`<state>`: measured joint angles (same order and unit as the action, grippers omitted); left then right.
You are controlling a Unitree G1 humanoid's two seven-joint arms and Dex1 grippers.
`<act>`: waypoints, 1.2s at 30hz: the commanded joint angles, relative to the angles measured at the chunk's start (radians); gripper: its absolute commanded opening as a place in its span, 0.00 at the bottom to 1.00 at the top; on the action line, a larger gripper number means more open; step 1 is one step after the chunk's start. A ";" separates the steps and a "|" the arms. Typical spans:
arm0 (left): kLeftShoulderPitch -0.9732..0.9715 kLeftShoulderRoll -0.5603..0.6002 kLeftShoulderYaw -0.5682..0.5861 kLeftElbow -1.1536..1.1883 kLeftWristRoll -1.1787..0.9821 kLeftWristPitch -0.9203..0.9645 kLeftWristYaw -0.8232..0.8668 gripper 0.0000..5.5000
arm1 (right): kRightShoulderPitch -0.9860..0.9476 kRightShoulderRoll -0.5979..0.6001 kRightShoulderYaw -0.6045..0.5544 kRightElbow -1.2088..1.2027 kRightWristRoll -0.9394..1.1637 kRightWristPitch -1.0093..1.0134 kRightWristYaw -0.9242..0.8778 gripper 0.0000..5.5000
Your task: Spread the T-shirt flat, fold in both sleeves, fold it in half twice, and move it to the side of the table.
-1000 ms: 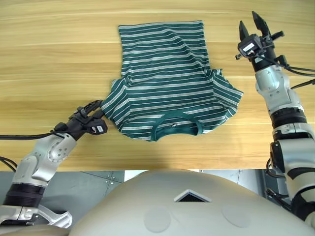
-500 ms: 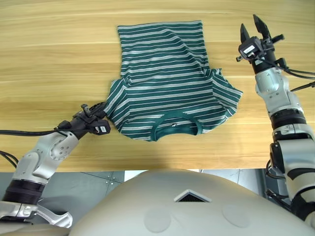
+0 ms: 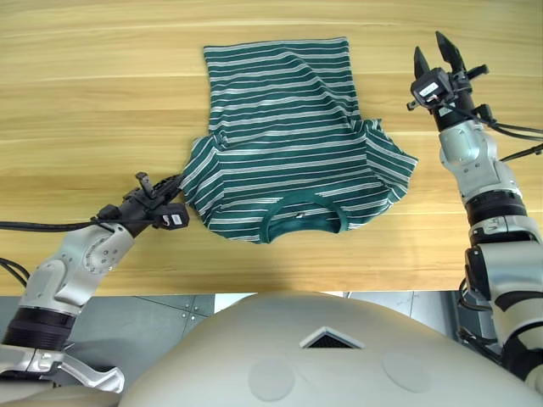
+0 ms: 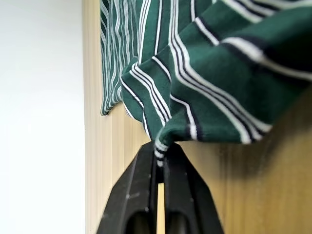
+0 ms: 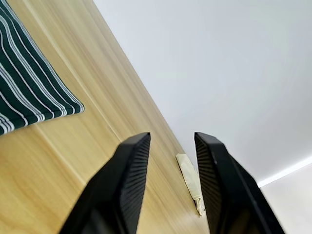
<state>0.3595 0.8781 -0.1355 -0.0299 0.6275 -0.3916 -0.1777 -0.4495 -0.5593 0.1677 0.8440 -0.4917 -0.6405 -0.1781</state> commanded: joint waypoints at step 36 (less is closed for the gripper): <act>-0.237 -0.306 -0.186 0.224 -0.020 -0.232 0.088 0.00 | -0.021 0.037 0.028 0.074 -0.002 0.004 -0.019 0.30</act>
<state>0.1147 0.5755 -0.2951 0.1557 0.5664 -0.6471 -0.0590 -0.4501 -0.5284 0.1927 0.9106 -0.4927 -0.6400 -0.1930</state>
